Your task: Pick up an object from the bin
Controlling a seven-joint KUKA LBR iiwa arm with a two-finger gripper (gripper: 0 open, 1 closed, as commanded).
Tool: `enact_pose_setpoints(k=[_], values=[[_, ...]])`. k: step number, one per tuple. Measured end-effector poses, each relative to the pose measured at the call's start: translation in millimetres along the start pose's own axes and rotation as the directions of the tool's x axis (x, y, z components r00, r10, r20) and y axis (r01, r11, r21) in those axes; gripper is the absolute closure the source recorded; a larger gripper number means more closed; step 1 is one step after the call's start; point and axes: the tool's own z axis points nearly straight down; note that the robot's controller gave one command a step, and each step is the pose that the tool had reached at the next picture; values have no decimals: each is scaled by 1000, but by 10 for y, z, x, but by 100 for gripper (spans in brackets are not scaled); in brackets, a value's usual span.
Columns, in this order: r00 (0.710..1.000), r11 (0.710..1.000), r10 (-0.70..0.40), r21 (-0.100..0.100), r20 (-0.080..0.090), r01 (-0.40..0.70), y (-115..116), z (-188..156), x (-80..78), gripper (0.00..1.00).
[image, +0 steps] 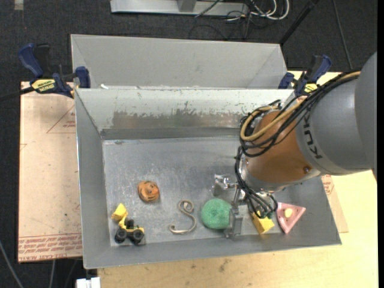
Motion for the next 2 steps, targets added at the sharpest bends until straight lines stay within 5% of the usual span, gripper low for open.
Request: enact_pose_setpoints(k=[1, 2], values=[[1000, 1000, 30, -2, -2, -30, 458, 3, -30, 100], [998, 998, 55, -1, -3, -55, 284, 8, 10, 0]])
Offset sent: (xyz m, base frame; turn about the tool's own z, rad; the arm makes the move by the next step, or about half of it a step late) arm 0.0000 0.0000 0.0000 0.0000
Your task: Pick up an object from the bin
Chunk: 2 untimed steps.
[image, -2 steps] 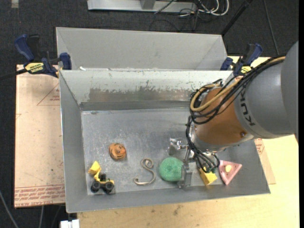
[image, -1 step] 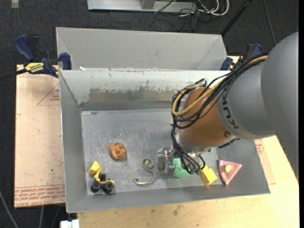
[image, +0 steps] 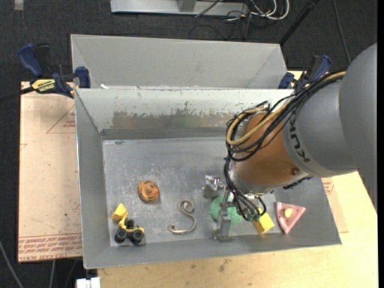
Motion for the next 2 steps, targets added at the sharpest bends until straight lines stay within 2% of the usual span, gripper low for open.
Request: enact_pose_setpoints(k=[1, 2], values=[[999, 999, 34, 0, 1, -34, -239, 0, 35, 100], [999, 999, 47, 0, 2, -47, -337, 2, 50, 0]])
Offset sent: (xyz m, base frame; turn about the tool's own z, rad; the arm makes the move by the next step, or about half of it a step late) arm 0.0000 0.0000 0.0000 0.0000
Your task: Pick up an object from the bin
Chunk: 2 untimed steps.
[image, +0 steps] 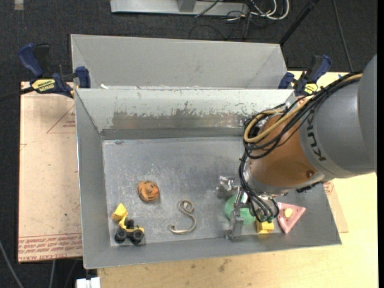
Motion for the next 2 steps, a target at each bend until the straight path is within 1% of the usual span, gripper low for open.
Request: enact_pose_setpoints(k=[1, 2], values=[[1000, 1000, -2, 0, -1, 2, 5, -1, 2, 100], [1000, 1000, -2, 0, 0, 2, 3, -1, 0, 0]])
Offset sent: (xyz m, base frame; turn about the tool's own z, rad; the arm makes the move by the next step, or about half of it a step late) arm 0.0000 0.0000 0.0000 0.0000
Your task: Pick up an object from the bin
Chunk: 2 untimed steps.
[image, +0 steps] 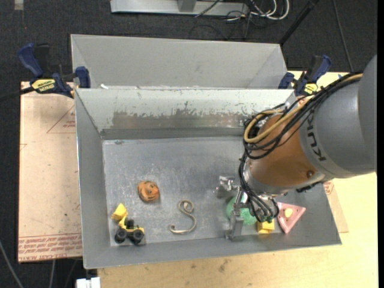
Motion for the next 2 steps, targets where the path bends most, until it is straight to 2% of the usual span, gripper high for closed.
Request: enact_pose_setpoints(k=[1, 2], values=[[1000, 1000, 0, 0, 0, 0, 0, 0, 0, 0], [995, 995, -102, -4, -5, 102, -212, 3, -191, 0]])
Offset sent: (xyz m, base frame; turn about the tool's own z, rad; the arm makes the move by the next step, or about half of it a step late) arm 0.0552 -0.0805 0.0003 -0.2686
